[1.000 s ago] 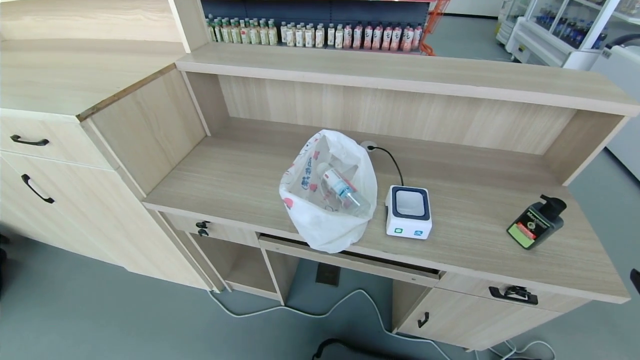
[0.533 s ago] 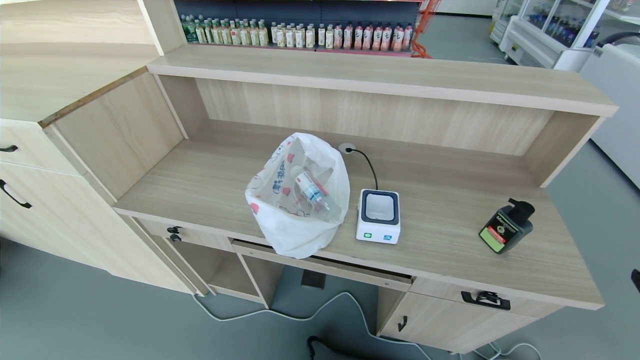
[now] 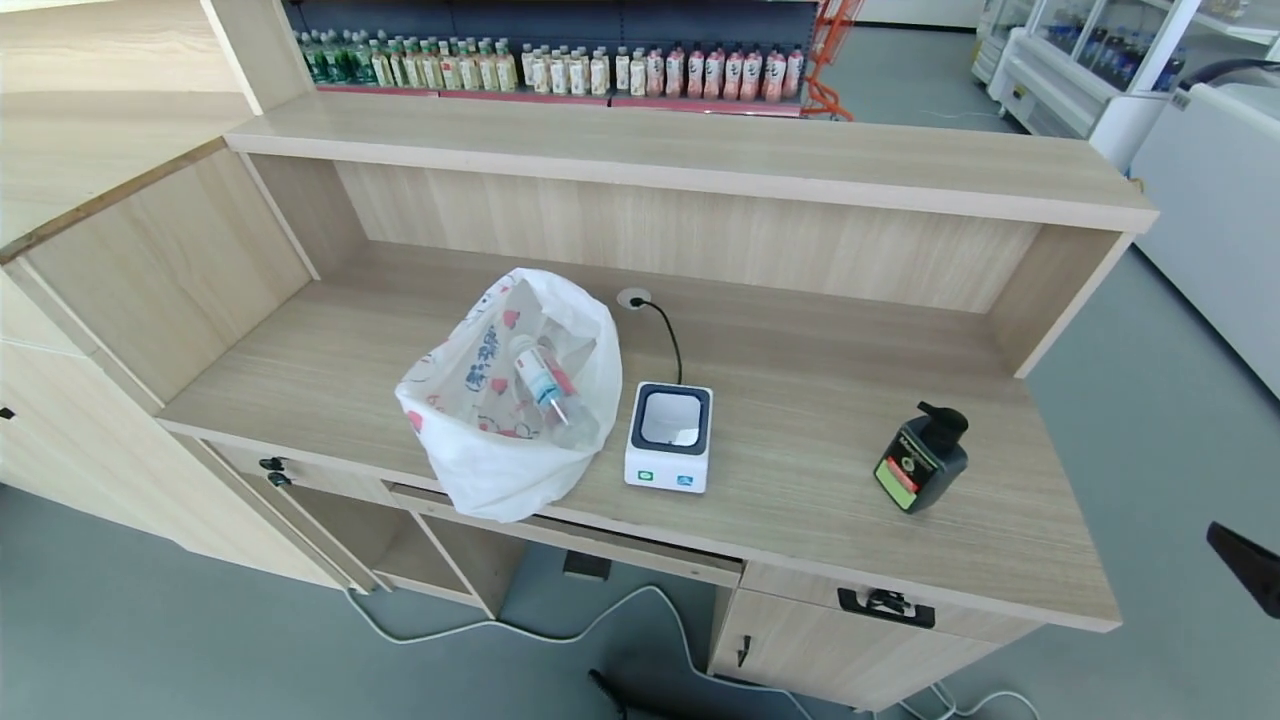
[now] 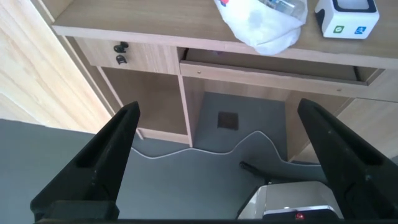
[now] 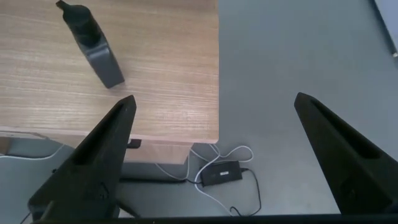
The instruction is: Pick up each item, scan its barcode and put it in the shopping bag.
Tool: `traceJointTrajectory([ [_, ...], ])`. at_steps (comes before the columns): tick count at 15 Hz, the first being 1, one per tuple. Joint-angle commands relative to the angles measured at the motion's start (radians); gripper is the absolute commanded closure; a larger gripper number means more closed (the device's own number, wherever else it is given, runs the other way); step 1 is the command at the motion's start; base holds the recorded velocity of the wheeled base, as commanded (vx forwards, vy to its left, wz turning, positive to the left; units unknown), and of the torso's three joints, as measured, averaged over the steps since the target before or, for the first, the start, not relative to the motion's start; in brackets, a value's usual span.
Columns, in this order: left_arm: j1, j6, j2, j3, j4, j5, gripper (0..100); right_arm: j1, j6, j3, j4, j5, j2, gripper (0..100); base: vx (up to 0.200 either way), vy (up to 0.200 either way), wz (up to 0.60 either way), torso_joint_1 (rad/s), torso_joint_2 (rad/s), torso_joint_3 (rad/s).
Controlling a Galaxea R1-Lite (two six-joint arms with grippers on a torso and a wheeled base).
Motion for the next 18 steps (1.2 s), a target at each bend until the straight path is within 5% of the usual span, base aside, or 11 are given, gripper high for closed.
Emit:
traceJointTrajectory([
  [1, 0.000, -0.007, 0.002, 0.000, 0.000, 0.000, 0, 0.001, 0.001, 0.007, 0.001, 0.005, 0.024, 0, 0.000, -0.200, 0.00, -0.002, 0.00, 0.002],
  [18, 0.000, -0.008, 0.002, 0.000, 0.000, 0.000, 0, 0.327, 0.058, 0.033, -0.010, 0.034, 0.132, 0, 0.000, 0.000, 0.00, 0.000, 0.00, 0.000],
])
